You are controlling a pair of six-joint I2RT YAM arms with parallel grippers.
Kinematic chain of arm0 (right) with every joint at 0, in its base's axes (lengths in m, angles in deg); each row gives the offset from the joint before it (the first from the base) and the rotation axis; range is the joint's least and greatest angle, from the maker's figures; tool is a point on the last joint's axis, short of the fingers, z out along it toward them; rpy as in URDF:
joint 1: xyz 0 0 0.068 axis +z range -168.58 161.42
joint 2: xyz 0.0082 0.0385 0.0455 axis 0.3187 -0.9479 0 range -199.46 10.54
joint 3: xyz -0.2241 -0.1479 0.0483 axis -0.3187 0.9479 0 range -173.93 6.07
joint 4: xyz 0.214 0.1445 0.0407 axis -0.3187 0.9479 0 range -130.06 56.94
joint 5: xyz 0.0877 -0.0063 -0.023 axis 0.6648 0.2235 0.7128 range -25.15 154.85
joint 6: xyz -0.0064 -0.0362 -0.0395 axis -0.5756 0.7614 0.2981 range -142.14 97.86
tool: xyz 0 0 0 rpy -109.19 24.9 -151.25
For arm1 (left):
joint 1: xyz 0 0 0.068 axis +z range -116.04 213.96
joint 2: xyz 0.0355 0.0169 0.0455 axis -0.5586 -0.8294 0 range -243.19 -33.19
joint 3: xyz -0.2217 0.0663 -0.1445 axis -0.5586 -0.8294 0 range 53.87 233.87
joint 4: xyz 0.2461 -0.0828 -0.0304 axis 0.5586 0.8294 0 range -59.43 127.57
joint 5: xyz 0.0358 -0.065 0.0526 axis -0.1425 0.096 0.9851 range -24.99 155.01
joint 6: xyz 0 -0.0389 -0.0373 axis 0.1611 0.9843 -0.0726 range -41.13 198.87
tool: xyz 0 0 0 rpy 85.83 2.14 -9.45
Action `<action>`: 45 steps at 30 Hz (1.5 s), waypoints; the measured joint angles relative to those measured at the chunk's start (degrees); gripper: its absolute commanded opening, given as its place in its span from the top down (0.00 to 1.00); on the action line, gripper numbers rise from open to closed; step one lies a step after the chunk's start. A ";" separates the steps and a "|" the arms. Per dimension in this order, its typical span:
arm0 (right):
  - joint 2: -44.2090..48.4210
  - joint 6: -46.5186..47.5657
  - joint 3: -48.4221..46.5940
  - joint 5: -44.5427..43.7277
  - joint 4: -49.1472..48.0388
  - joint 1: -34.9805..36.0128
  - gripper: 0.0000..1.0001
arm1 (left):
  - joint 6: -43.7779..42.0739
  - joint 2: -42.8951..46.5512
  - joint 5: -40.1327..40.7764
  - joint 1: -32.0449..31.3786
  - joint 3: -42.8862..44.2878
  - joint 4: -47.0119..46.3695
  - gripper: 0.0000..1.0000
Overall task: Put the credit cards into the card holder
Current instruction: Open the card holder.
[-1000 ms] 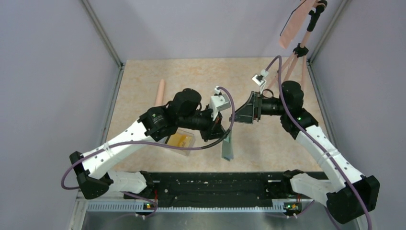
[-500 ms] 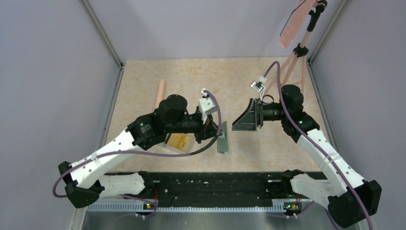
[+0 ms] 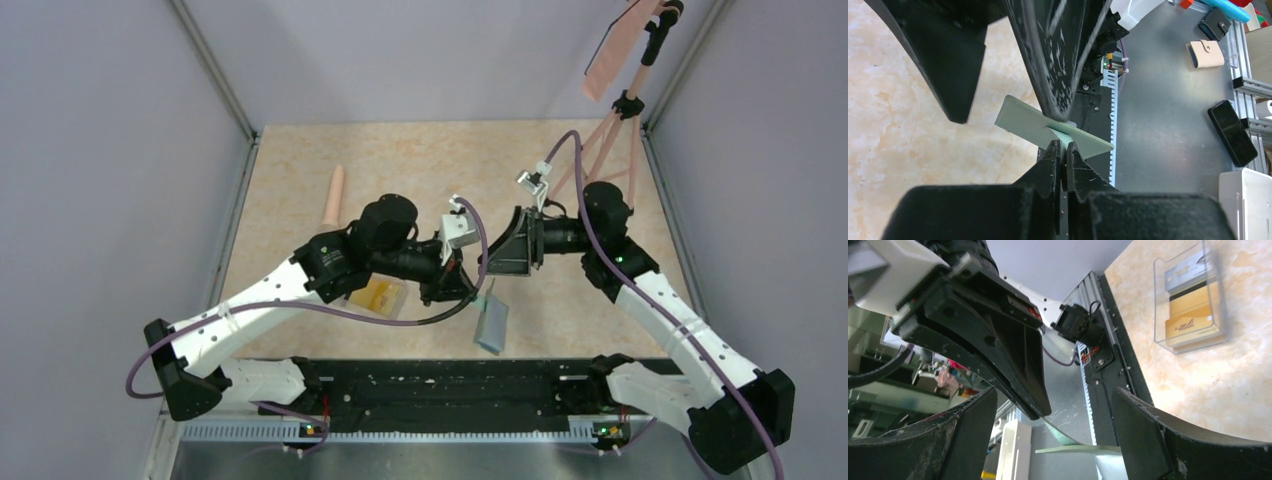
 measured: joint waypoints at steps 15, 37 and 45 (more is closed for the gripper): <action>1.01 2.38 3.04 1.16 5.18 2.49 0.31 | -0.46 7.80 13.35 0.22 -1.86 -1.42 1.00; 1.07 13.35 -2.43 -8.90 20.09 6.12 0.32 | 7.98 6.56 19.80 2.25 -4.26 -8.48 1.00; 1.07 17.27 -3.74 -13.42 24.48 8.02 0.49 | 11.69 6.56 18.38 3.76 -5.97 -11.63 1.00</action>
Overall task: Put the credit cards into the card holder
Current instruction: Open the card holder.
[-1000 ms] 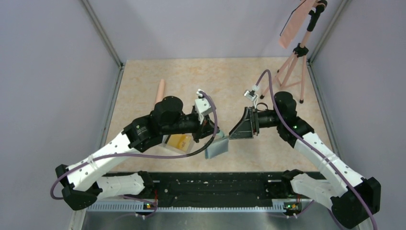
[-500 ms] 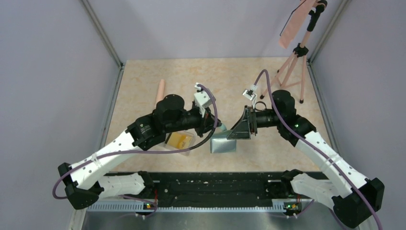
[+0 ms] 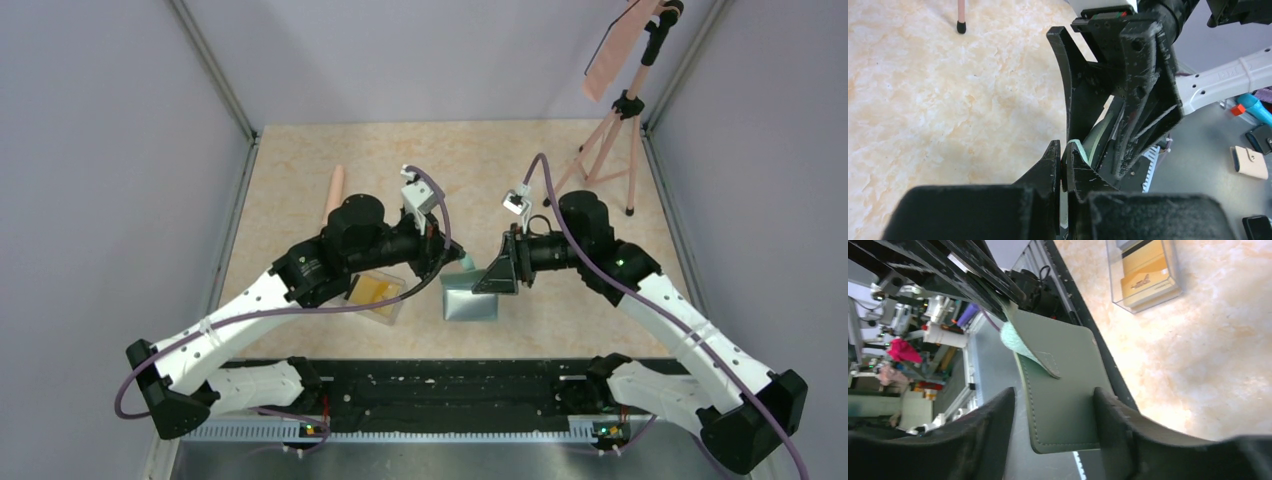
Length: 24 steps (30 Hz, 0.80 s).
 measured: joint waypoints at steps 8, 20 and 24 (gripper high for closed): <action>-0.57 1.66 -1.57 -5.42 2.69 0.57 1.00 | 2.64 0.00 -1.09 1.46 -0.94 -2.58 0.57; -2.67 -2.08 -3.48 -15.85 6.62 0.55 1.00 | 11.65 4.04 12.96 2.32 -3.61 3.30 0.22; -2.71 -2.19 -3.67 -16.61 7.61 -0.61 1.00 | 16.15 5.33 15.06 4.11 -5.90 7.17 0.23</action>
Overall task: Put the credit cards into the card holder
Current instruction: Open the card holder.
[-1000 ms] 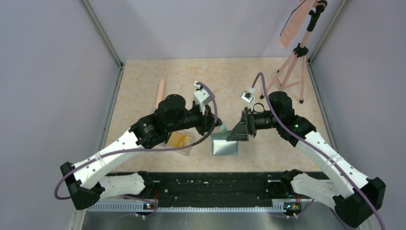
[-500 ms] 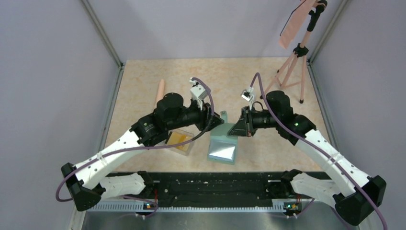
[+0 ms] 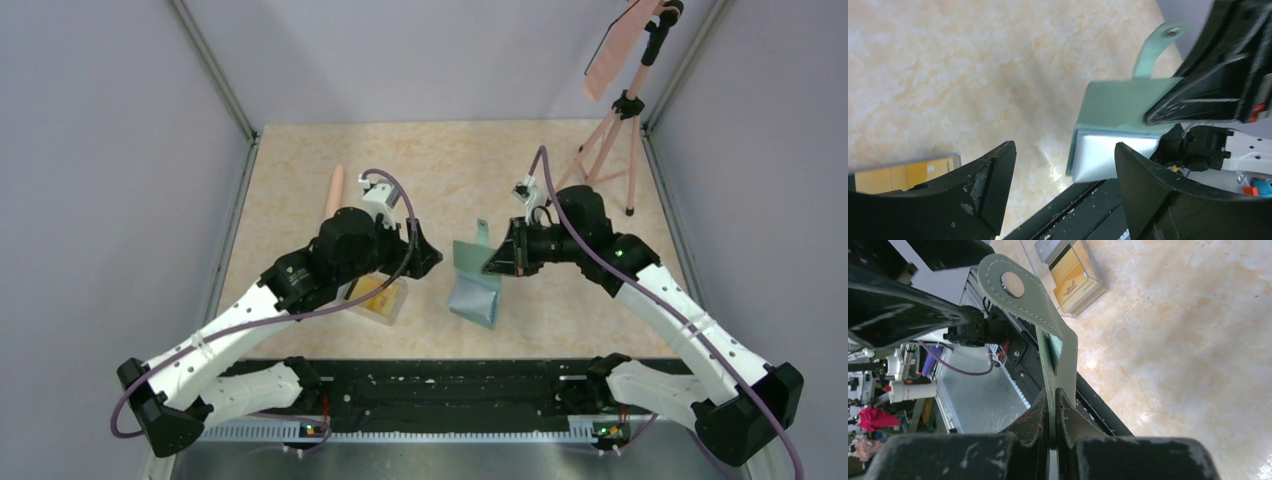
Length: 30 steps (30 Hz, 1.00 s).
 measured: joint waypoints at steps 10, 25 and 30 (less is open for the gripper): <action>0.26 -0.74 -0.22 3.32 0.81 -6.34 1.00 | 7.28 -4.15 -2.62 0.72 -7.37 3.52 0.26; 0.26 -1.57 -0.22 4.59 0.81 -6.60 1.00 | 7.21 -15.30 -14.73 0.74 -6.54 3.85 0.29; 0.26 -1.57 -0.22 4.61 0.81 -6.62 1.00 | 7.28 -13.18 -14.73 0.74 -6.32 1.36 0.28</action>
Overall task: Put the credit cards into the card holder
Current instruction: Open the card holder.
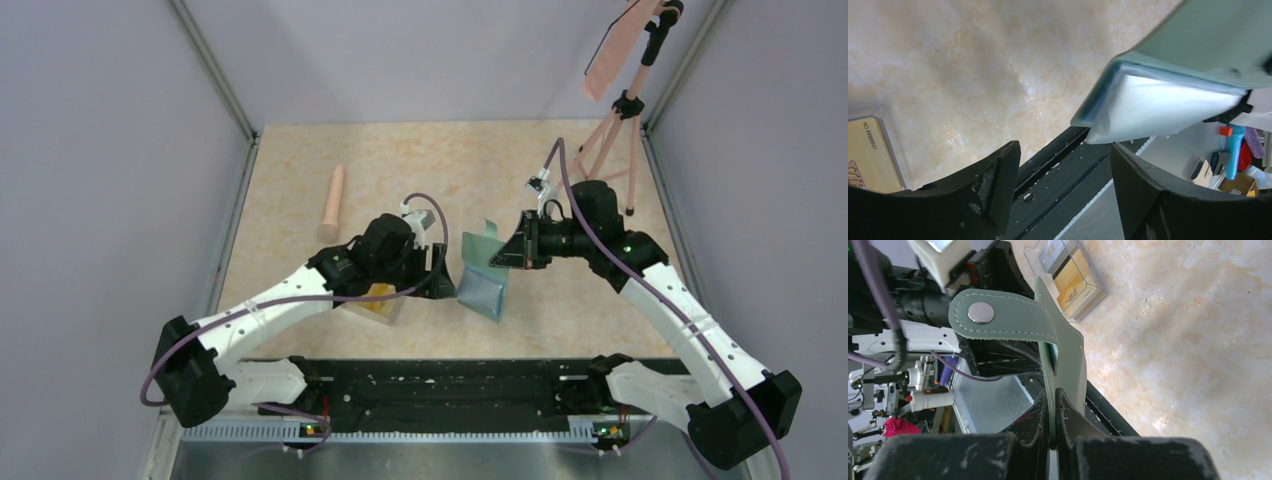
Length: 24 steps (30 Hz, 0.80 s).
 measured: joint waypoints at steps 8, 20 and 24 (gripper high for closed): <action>0.00 -0.02 0.00 0.50 0.00 0.00 1.00 | 1.42 6.91 2.58 0.00 -1.14 -4.33 0.29; 0.00 -0.85 0.00 1.77 -0.22 0.00 1.00 | 2.51 1.68 8.79 0.33 -0.66 1.75 0.34; 0.00 -0.94 0.02 1.97 -0.22 0.00 1.00 | 2.51 -2.86 6.23 0.33 0.87 3.15 0.34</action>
